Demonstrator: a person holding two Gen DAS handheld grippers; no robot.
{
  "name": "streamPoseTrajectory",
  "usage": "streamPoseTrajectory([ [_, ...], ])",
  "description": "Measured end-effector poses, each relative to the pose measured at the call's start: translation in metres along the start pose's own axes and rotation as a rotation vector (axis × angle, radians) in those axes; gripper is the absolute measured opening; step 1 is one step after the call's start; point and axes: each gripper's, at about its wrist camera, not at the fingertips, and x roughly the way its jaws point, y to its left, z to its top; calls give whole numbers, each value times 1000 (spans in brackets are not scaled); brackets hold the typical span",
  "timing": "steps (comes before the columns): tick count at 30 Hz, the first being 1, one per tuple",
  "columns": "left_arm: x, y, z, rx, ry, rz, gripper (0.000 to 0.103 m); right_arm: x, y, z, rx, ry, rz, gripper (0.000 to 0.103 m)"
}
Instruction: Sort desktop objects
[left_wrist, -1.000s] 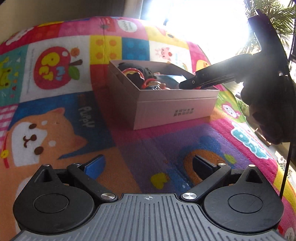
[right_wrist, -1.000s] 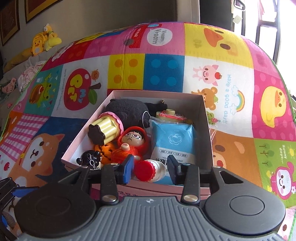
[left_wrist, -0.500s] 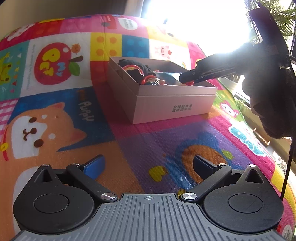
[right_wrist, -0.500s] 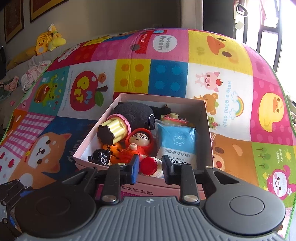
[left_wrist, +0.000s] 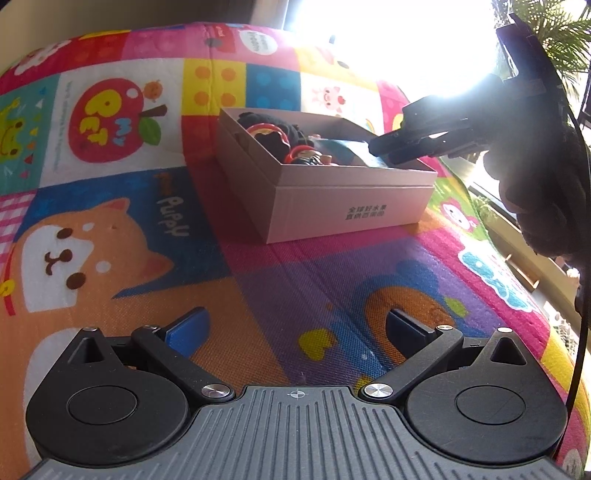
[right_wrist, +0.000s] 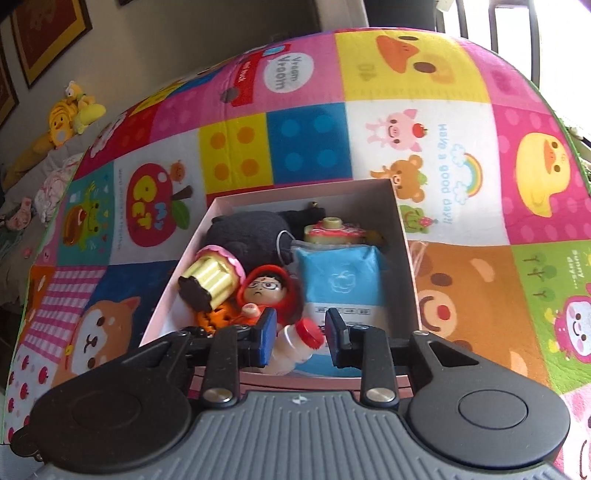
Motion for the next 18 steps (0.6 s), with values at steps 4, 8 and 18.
streamPoseTrajectory([
  [4, 1, -1, -1, 9, 1, 8, 103, -12, -1, -6, -34, -55, -43, 33],
  [8, 2, -3, -2, 22, -3, 20, 103, -30, 5, -21, -60, -134, -80, 42],
  [18, -15, -3, -15, -29, -60, 233, 103, -75, 52, -139, -181, -236, -124, 103],
])
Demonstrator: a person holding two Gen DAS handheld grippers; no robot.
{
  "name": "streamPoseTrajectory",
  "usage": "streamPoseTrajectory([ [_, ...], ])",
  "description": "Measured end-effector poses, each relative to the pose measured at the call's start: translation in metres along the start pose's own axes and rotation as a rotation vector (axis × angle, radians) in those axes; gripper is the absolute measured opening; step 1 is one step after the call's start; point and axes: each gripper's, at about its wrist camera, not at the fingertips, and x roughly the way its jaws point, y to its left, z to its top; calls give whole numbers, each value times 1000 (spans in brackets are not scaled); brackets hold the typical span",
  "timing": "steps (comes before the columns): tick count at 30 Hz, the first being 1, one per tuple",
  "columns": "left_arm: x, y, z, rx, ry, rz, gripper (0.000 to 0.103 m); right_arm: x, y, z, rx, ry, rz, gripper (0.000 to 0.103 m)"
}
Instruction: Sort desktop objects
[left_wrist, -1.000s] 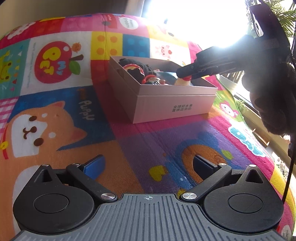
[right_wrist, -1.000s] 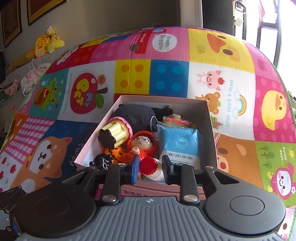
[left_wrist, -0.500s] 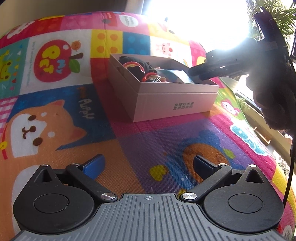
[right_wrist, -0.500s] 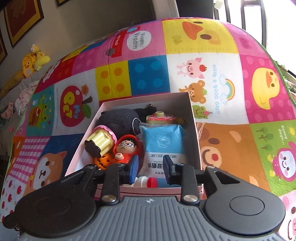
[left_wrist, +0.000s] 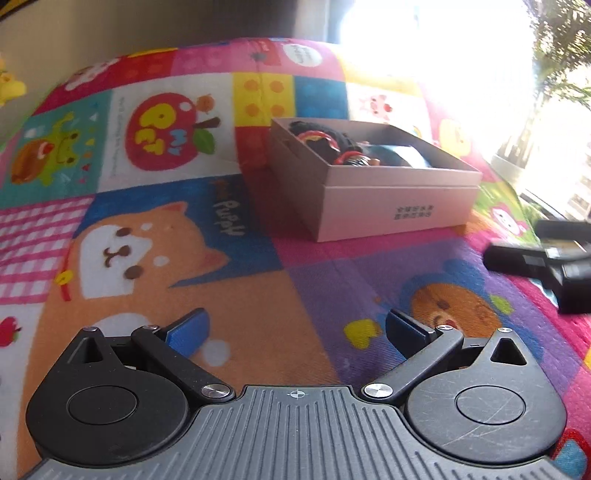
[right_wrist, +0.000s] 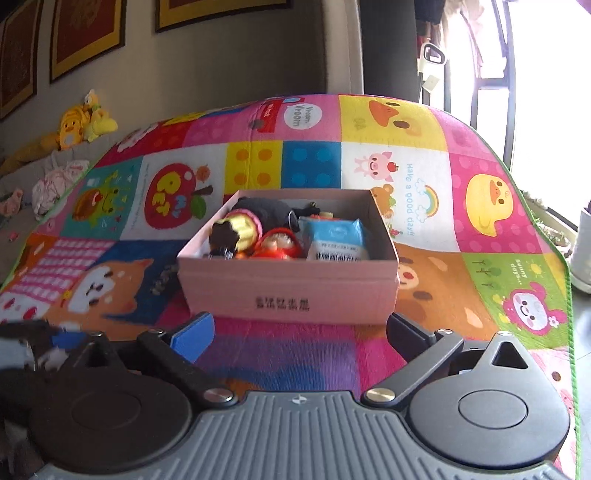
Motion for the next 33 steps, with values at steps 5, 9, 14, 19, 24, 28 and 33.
streamPoseTrajectory([
  [5, -8, 17, -4, -118, 15, 161, 103, -6, 12, -24, -35, 43, 21, 103],
  [9, -7, 15, 2, -135, 20, 147, 103, 20, 1, -21, 45, 147, 11, 103],
  [14, 16, -6, 12, -42, 31, 168, 103, 47, -5, -15, 63, 208, -28, 103],
  [19, 26, -5, 14, -36, 40, 163, 103, 59, 1, -10, 9, 229, -18, 103],
  [24, 24, -6, 12, -32, 37, 167, 103, 70, 4, -5, 26, 218, -41, 103],
  [28, 24, -6, 12, -33, 37, 166, 103, 67, 4, -13, 38, 160, -53, 103],
  [33, 24, -6, 12, -35, 38, 163, 103, 67, 4, -13, 38, 157, -54, 103],
])
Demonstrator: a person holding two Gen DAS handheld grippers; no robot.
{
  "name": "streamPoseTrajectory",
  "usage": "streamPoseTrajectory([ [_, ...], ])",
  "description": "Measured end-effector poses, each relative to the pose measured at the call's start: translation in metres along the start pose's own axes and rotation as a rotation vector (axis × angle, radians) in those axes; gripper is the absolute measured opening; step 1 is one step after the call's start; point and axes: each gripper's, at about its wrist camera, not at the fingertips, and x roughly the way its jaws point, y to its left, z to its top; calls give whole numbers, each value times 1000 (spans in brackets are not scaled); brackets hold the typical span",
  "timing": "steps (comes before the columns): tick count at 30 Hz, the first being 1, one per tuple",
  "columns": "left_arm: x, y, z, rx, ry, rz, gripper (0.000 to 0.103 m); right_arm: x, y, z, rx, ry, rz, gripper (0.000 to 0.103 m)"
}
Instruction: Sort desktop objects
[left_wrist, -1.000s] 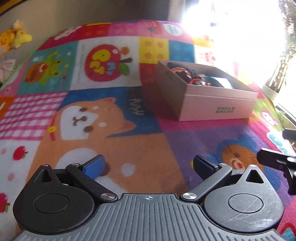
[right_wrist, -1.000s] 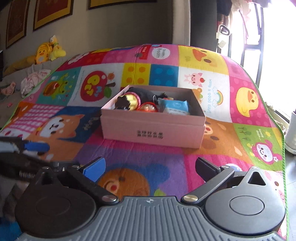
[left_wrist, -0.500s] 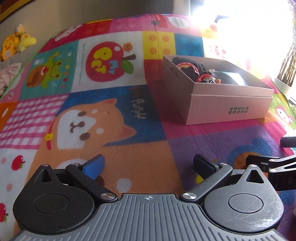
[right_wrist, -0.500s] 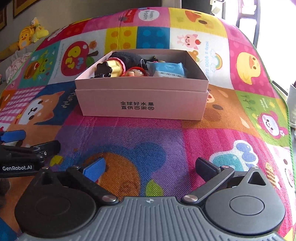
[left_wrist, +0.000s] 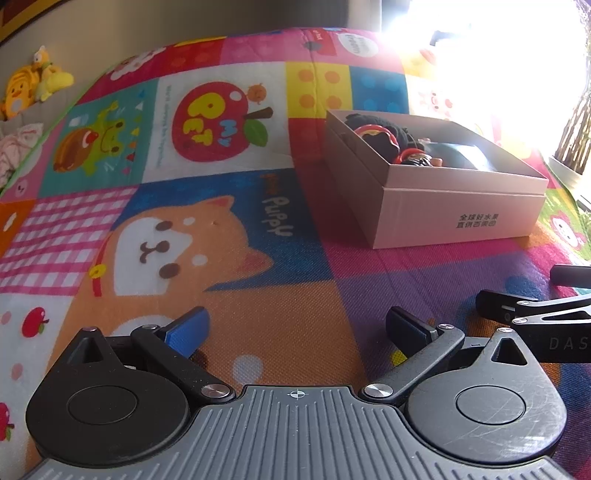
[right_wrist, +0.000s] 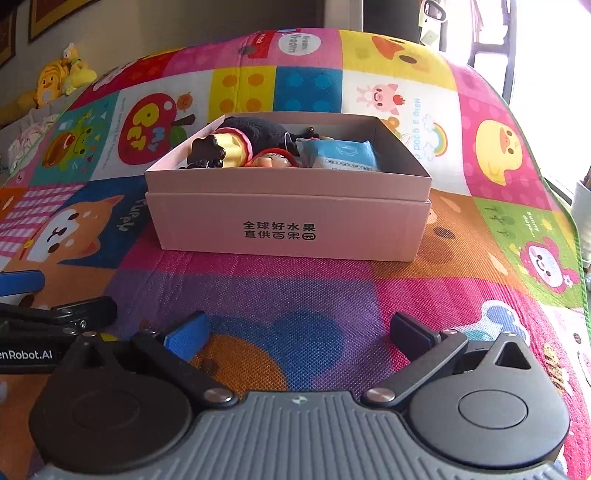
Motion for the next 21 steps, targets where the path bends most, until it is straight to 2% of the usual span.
streamPoseTrajectory([
  [21, 0, 1, 0, -1, 1, -2, 103, 0, 1, 0, 1, 0, 0, 103],
])
